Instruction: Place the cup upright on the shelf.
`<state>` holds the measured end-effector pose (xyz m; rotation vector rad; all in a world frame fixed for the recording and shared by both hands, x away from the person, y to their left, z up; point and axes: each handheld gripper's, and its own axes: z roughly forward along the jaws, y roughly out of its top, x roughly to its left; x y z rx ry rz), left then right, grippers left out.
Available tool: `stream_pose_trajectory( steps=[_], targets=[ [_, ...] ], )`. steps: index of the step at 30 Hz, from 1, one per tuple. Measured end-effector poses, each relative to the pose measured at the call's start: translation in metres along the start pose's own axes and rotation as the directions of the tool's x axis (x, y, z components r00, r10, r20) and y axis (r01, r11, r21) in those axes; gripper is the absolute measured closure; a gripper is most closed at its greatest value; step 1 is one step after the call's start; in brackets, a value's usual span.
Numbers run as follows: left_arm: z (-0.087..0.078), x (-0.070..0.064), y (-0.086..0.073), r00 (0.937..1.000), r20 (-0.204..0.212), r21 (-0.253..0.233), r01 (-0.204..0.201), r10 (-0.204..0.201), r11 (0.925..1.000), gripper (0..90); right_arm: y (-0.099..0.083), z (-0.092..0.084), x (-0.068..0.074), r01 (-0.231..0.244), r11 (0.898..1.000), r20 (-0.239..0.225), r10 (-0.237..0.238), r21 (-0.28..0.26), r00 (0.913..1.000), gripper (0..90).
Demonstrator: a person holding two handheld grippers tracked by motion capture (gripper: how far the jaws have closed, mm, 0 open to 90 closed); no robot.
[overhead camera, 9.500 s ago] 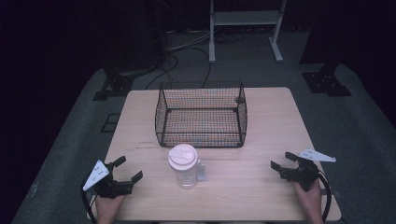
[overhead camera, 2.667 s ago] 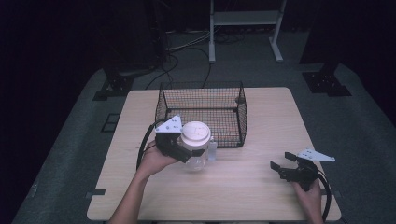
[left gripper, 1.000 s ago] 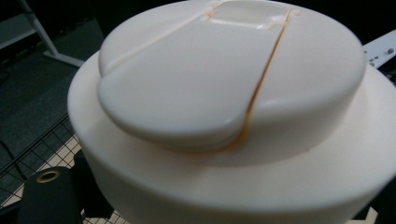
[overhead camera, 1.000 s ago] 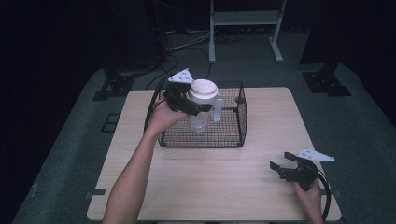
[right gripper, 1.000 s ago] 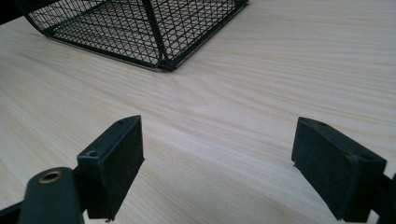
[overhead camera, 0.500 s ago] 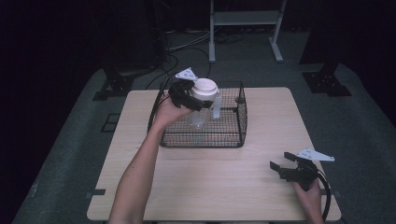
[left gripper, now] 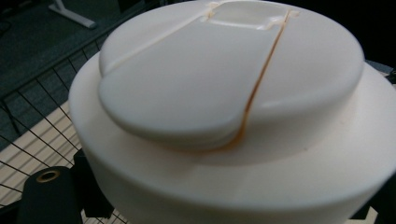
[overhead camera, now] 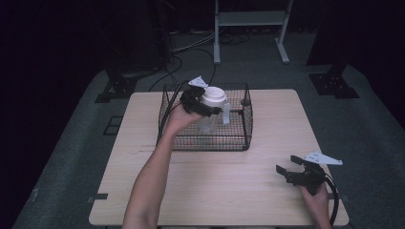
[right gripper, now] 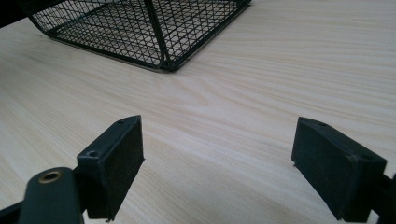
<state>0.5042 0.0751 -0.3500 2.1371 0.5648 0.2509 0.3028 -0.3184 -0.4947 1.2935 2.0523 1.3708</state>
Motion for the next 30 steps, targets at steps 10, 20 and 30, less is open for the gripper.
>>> stream_pose_trajectory(
  steps=[10,20,30],
  targets=[
    [0.015,0.01,-0.017,0.9994,-0.014,0.045,0.034,-0.033,0.9984,14.9,0.0,0.0,0.0,0.002,1.0,0.0,-0.002,-0.003,1.0,15.7],
    [0.019,0.016,-0.021,0.9974,-0.031,0.018,0.066,-0.065,0.9977,14.9,0.0,0.0,0.0,0.002,1.0,0.001,-0.002,-0.003,1.0,15.7],
    [0.024,0.022,-0.023,0.9947,-0.038,0.007,0.096,-0.095,0.9954,14.9,0.0,0.0,0.0,0.003,1.0,0.0,-0.003,-0.003,1.0,15.7]
  ],
)
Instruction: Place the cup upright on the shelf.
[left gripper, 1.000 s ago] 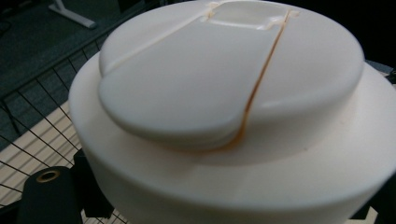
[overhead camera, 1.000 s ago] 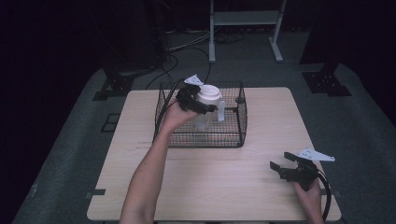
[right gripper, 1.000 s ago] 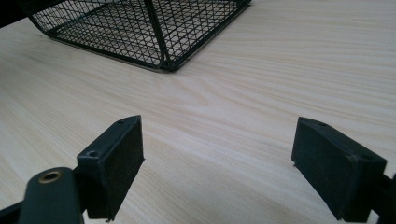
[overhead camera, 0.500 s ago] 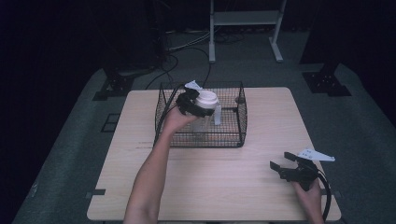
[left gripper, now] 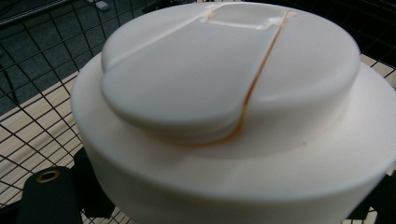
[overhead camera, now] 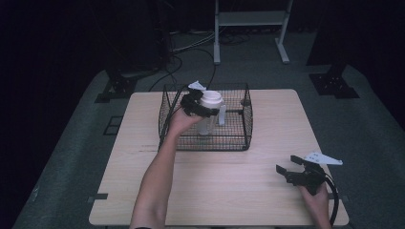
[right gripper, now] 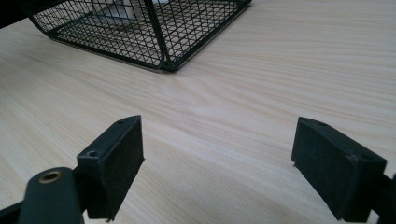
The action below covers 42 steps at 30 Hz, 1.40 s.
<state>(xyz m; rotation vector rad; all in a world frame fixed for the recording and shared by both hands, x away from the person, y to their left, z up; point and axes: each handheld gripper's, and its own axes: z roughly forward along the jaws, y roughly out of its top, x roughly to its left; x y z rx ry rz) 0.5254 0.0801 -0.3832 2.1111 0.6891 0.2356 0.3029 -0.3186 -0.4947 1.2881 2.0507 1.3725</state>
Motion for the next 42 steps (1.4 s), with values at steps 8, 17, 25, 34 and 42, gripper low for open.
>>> stream_pose_trajectory(
  steps=[8,17,25,34,42],
  targets=[
    [-0.004,-0.006,0.0,0.9986,-0.01,0.037,-0.052,0.052,0.998,14.8,0.0,0.0,0.0,0.0,1.0,0.0,0.0,0.0,1.0,15.7],
    [-0.013,-0.006,-0.009,0.9988,-0.014,0.04,-0.047,0.047,0.9981,14.8,0.0,0.0,0.0,-0.002,1.0,0.003,0.002,0.0,1.0,15.7],
    [-0.021,-0.01,-0.016,0.9971,-0.024,0.054,-0.071,0.073,0.996,14.7,0.0,0.0,0.0,-0.002,1.0,0.004,0.002,0.001,1.0,15.7],
    [-0.027,-0.012,-0.024,0.9962,-0.03,0.061,-0.08,0.082,0.9949,14.7,0.0,0.0,0.0,-0.005,1.0,0.005,0.005,0.002,1.0,15.7],
    [-0.028,-0.014,-0.029,0.9963,-0.023,0.048,-0.082,0.083,0.9955,14.7,0.0,0.0,0.0,-0.004,1.0,0.006,0.004,0.002,1.0,15.7]
  ],
)
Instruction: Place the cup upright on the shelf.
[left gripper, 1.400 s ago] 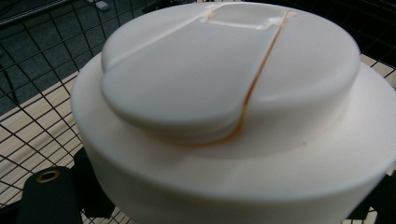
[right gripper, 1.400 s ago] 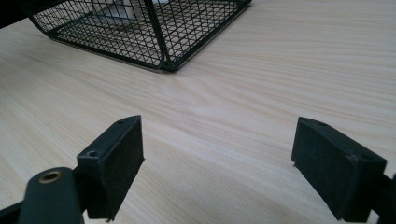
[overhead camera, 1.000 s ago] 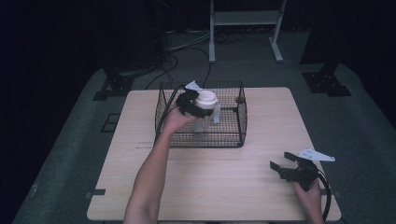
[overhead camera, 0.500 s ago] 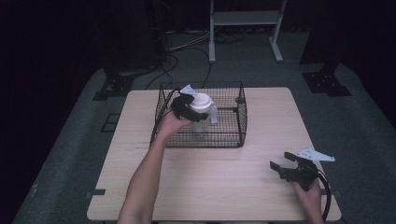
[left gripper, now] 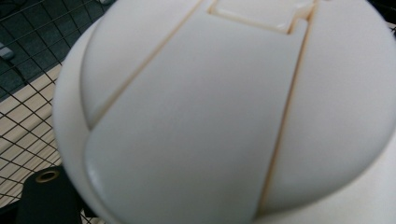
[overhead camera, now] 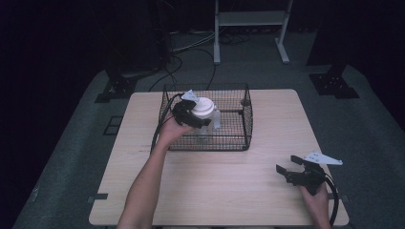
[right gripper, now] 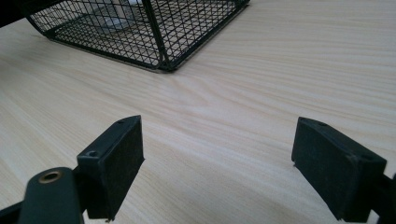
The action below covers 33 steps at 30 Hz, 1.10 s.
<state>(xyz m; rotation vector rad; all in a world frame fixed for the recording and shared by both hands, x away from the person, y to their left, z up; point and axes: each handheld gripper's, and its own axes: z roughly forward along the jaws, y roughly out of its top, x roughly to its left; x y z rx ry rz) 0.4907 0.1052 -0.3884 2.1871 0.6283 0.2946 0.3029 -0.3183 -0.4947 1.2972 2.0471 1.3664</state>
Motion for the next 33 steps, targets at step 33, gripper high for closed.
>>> stream_pose_trajectory(
  steps=[33],
  targets=[
    [-0.018,-0.004,-0.012,1.0,-0.01,-0.059,-0.001,0.001,0.9983,3.8,0.0,0.0,-0.001,0.001,1.0,-0.007,-0.001,0.003,1.0,15.7]
  ],
)
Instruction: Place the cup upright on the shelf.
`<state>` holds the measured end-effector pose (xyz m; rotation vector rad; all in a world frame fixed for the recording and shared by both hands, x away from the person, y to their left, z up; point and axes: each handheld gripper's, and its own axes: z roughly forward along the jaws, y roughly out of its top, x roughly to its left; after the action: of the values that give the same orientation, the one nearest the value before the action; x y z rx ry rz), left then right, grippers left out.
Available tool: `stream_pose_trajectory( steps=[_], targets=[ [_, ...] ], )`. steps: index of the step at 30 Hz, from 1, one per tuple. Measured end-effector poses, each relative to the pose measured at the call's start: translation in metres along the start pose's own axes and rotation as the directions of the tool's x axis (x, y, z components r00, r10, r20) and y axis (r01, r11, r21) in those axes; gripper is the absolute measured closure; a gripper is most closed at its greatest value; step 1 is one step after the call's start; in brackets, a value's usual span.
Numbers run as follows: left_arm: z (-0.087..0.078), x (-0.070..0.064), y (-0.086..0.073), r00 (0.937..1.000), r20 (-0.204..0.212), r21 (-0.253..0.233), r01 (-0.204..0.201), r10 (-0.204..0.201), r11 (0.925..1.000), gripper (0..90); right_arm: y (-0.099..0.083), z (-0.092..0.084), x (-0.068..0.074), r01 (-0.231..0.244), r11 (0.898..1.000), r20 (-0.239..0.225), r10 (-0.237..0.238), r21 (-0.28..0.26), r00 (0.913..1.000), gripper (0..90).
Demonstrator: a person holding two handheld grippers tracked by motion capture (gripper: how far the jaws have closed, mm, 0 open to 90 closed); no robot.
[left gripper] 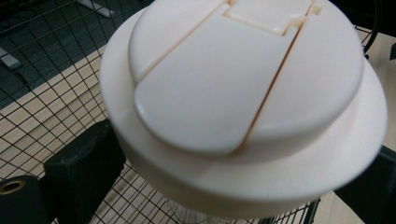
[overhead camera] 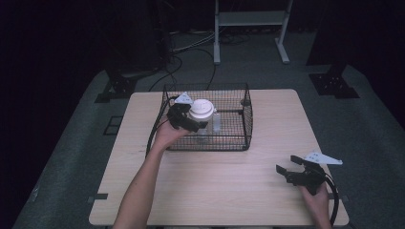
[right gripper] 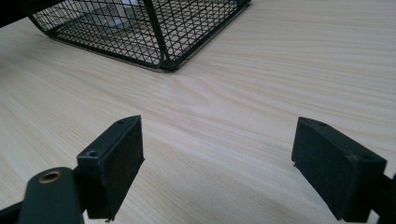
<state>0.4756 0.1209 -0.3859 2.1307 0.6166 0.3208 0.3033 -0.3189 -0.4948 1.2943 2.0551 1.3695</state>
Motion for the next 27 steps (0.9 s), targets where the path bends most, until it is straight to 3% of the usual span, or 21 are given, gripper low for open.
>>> stream_pose_trajectory(
  steps=[6,12,18,27],
  targets=[
    [-0.005,-0.001,-0.001,1.0,-0.002,-0.018,0.001,-0.001,0.9998,2.2,0.0,0.0,0.0,-0.002,1.0,-0.003,0.002,0.001,1.0,15.7],
    [-0.008,-0.002,-0.004,0.9996,-0.025,0.001,-0.014,0.014,0.9999,1.9,0.0,0.0,0.0,-0.002,1.0,-0.001,0.002,0.001,1.0,15.7],
    [-0.017,-0.001,-0.007,0.999,-0.045,-0.026,0.0,-0.001,0.9997,2.0,0.0,0.0,0.0,0.002,1.0,0.001,-0.002,0.001,1.0,15.7],
    [-0.034,-0.002,-0.008,0.9983,-0.055,-0.027,-0.021,0.02,0.9994,2.0,0.0,0.001,0.0,0.006,1.0,0.002,-0.006,0.003,1.0,15.7]
  ],
)
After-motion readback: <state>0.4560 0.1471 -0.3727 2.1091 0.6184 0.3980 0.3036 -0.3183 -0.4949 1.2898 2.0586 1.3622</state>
